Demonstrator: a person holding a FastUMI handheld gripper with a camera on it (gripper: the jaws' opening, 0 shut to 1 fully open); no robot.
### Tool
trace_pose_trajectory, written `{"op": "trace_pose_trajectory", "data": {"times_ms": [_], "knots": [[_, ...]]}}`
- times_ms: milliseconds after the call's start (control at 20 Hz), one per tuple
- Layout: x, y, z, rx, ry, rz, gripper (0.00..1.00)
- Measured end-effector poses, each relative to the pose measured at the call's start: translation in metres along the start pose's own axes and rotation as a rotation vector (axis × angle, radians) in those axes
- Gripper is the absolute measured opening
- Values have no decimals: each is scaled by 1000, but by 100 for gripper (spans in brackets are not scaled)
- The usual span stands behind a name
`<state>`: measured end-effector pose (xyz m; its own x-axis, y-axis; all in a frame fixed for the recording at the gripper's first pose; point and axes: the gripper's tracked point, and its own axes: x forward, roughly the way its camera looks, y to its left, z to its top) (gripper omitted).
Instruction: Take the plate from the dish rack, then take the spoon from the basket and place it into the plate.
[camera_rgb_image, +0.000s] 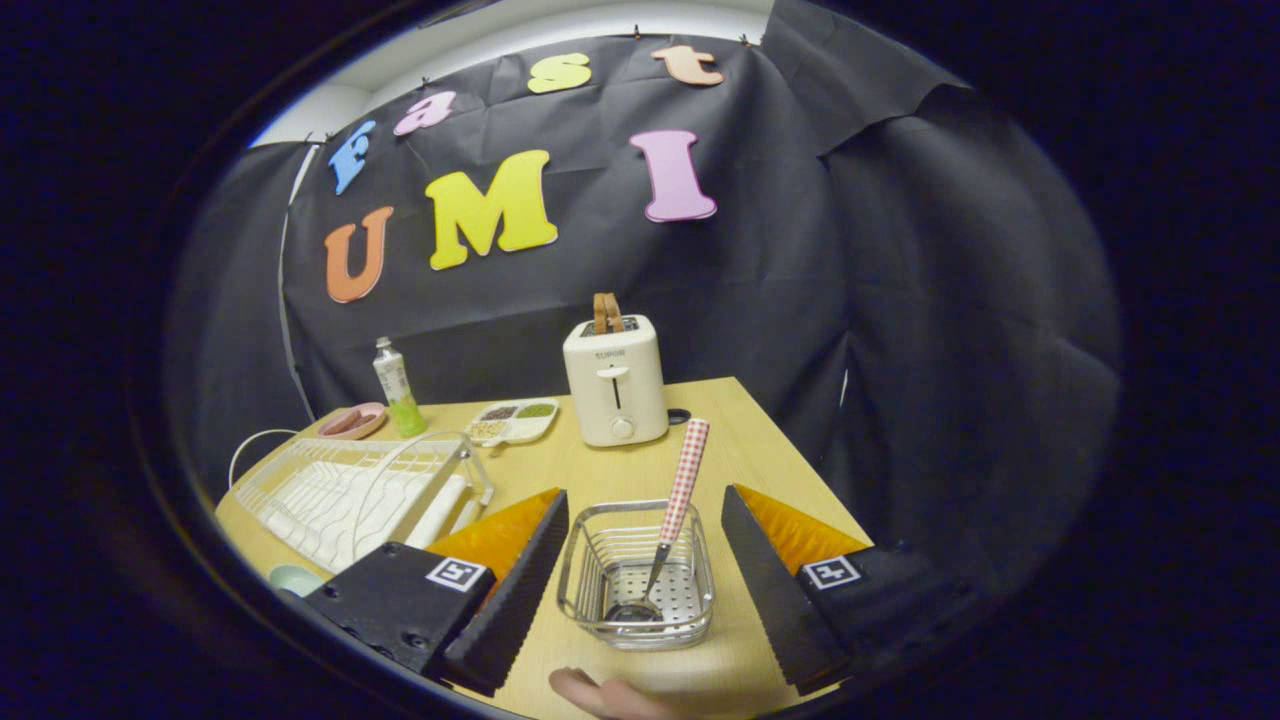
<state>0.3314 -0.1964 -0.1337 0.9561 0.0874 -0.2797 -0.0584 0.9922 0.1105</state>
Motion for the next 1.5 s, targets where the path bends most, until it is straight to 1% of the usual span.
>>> {"op": "trace_pose_trajectory", "data": {"times_ms": [150, 350, 400, 550, 650, 750, 900, 1000, 1200, 1300, 1400, 1500], "knots": [[20, -10, 11, -2, 12, -28, 99], [39, -12, 9, 44, 77, -23, 99], [43, -13, 9, 54, 85, -32, 97], [53, -17, 11, 78, 72, -59, 51], [45, -12, 17, 103, 40, -26, 20], [36, -7, 28, 103, -14, -32, 16], [12, -7, 62, 68, -137, -76, 16], [-8, -1, 84, 54, -196, -94, 16], [-53, 15, 123, 67, -277, -95, 16], [-76, 27, 134, 55, -308, -88, 16], [-97, 38, 141, 15, -332, -108, 16], [-120, 58, 142, -12, -357, -108, 16]]}}
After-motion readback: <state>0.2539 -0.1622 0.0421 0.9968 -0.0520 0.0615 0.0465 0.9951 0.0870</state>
